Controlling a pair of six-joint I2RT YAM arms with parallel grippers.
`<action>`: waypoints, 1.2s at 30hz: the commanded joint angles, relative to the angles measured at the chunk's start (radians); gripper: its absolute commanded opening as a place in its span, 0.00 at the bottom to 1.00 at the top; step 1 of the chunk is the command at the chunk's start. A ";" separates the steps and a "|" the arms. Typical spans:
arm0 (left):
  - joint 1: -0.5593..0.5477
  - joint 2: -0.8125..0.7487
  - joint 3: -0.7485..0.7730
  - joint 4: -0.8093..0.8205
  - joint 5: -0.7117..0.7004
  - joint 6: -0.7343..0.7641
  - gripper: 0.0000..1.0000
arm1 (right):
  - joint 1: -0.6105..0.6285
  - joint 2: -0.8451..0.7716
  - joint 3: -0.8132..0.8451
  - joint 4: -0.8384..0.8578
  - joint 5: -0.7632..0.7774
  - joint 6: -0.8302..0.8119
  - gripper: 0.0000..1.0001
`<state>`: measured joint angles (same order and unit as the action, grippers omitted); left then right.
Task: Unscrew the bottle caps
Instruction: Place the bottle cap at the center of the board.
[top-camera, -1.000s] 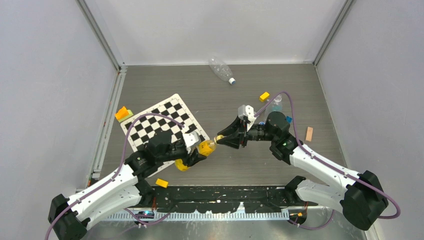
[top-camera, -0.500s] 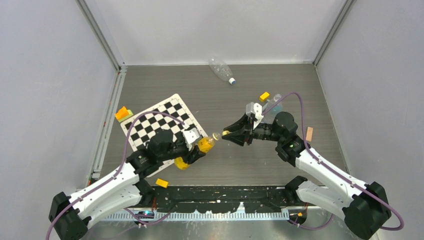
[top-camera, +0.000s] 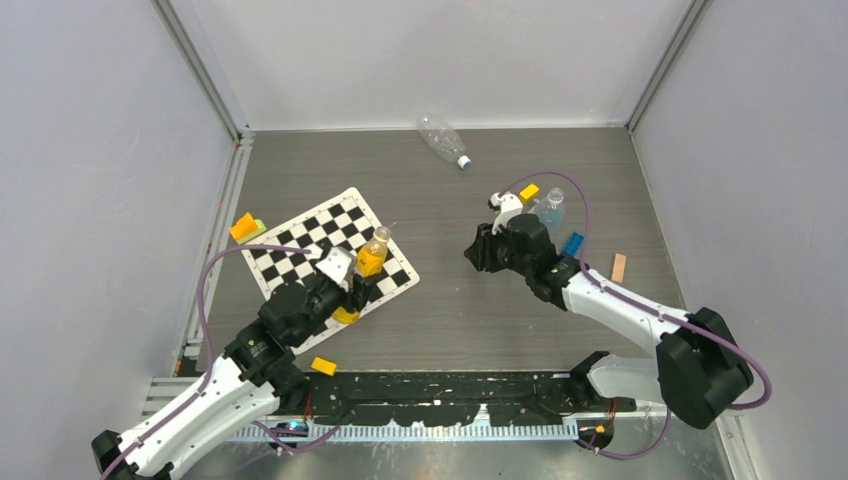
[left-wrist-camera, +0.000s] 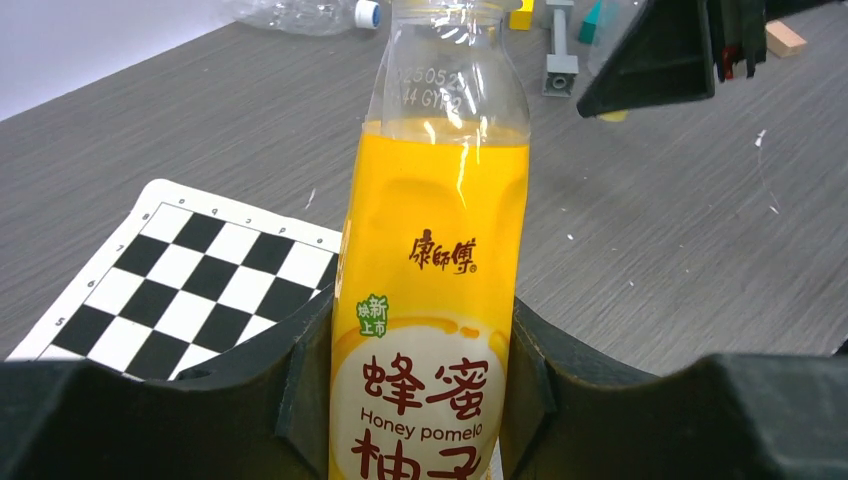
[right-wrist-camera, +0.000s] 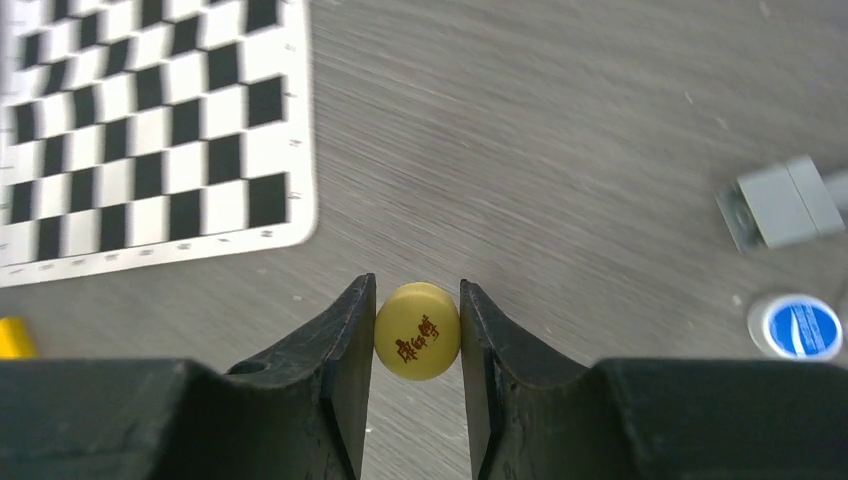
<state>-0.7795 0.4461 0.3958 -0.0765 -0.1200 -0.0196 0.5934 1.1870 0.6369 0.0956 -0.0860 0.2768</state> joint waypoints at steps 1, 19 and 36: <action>0.003 0.011 0.007 0.051 -0.049 -0.016 0.05 | 0.001 0.065 0.057 -0.071 0.184 0.063 0.19; 0.003 0.136 0.038 0.124 0.017 -0.024 0.06 | 0.005 0.341 0.107 -0.116 0.509 0.188 0.21; 0.003 0.151 0.019 0.150 0.045 -0.065 0.09 | 0.000 0.339 0.093 -0.070 0.600 0.210 0.64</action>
<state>-0.7788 0.5934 0.3958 -0.0044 -0.0975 -0.0547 0.5934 1.5730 0.7277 -0.0208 0.4843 0.4782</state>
